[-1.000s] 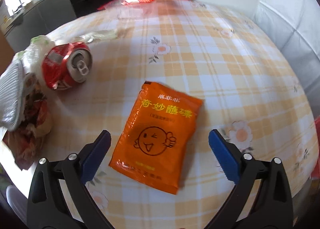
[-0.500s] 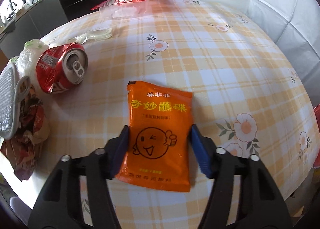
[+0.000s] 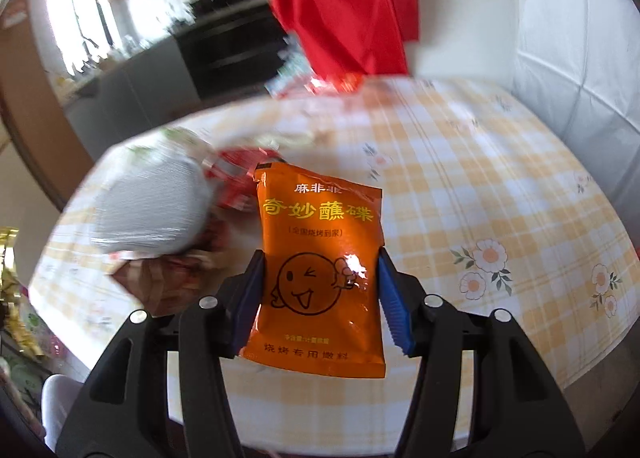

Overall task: Collect trash
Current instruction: 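Lift the gold foil bag and orange bag and carry both over the maroon bin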

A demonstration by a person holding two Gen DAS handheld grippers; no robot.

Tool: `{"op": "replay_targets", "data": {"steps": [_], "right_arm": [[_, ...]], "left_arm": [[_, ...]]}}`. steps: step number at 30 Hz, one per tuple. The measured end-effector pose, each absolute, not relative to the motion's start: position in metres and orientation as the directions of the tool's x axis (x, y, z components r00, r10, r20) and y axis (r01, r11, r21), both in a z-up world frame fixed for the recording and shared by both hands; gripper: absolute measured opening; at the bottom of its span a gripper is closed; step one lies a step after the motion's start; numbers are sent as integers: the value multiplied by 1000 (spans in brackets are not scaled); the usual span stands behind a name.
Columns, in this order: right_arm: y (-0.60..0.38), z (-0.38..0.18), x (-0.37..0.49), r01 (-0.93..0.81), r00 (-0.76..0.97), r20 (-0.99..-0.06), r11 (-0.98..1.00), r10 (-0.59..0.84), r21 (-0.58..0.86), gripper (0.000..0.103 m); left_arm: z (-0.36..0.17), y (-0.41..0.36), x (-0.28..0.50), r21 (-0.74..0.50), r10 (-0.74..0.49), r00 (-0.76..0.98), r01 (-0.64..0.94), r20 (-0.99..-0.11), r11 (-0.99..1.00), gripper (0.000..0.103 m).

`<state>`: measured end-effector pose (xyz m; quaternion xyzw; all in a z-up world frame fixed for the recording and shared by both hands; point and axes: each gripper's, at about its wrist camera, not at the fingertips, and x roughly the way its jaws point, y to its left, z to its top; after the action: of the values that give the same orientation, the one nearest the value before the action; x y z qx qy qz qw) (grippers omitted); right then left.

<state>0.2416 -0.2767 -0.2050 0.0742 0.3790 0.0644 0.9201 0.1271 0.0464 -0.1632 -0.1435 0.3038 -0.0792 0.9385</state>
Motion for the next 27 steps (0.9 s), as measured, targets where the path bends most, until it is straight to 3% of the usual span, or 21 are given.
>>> {"op": "replay_targets", "data": {"steps": [14, 27], "right_arm": [[-242, -124, 122, -212, 839, -455, 948, 300, 235, 55], [-235, -83, 58, -279, 868, -358, 935, 343, 217, 55]], "left_arm": [[-132, 27, 59, -298, -305, 797, 164, -522, 940, 78], [-140, 4, 20, -352, -401, 710, 226, -579, 908, 78]]}}
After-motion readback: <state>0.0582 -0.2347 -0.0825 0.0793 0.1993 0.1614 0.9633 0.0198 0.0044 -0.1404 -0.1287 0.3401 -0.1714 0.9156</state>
